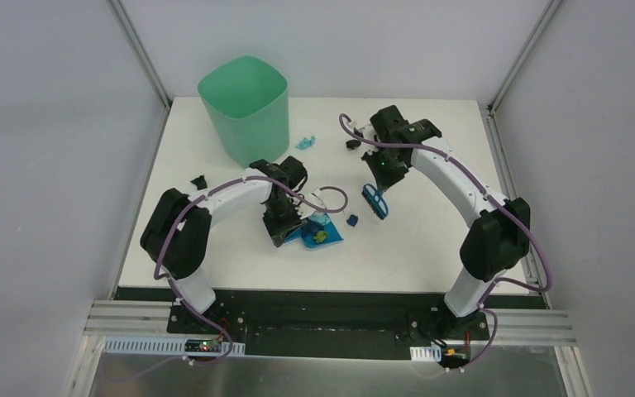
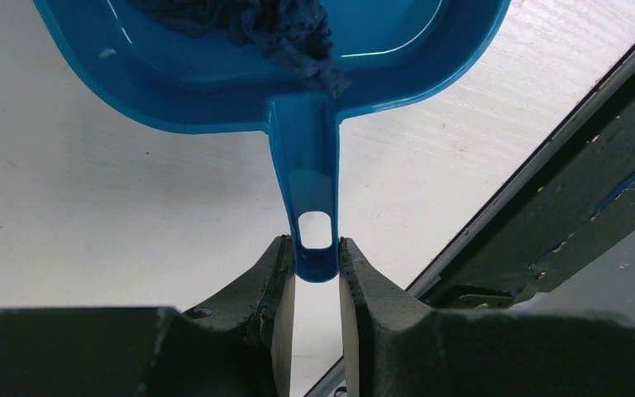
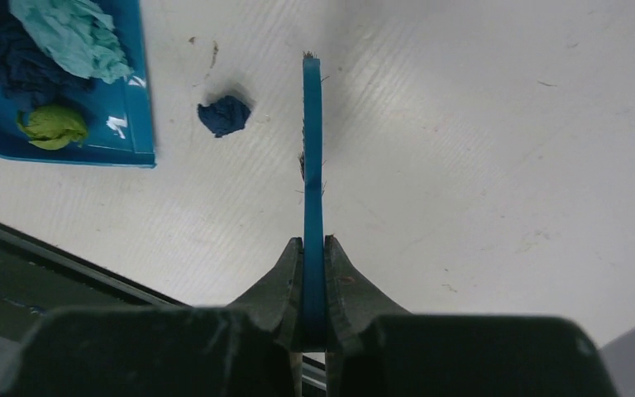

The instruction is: Sweep away the paper scraps from the table

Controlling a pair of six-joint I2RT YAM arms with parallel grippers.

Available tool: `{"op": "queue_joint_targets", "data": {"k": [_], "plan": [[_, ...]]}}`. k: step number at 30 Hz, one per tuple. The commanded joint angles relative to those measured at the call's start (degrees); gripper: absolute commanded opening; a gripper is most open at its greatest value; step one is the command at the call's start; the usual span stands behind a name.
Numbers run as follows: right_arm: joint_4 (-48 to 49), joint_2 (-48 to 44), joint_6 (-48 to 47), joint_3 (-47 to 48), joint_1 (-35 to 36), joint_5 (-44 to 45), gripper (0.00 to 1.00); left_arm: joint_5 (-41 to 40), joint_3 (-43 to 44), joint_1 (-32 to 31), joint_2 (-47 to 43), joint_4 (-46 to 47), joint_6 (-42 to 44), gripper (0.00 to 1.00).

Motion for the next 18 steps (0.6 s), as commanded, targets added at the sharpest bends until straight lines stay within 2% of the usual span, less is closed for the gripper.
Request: {"op": "queue_joint_targets", "data": {"k": [1,9,18], "plan": [[3.3,-3.5,4.9,-2.6,0.2,-9.2,0.0,1.6,0.5,-1.8,-0.4,-1.0,2.2,0.05],[3.0,3.2,9.2,-0.3,2.7,-14.0,0.0,0.9,6.5,-4.4,5.6,-4.0,2.3,0.05],[3.0,4.6,12.2,2.6,3.6,-27.8,0.0,1.1,8.3,-4.7,8.2,-3.4,1.8,0.05]]}}
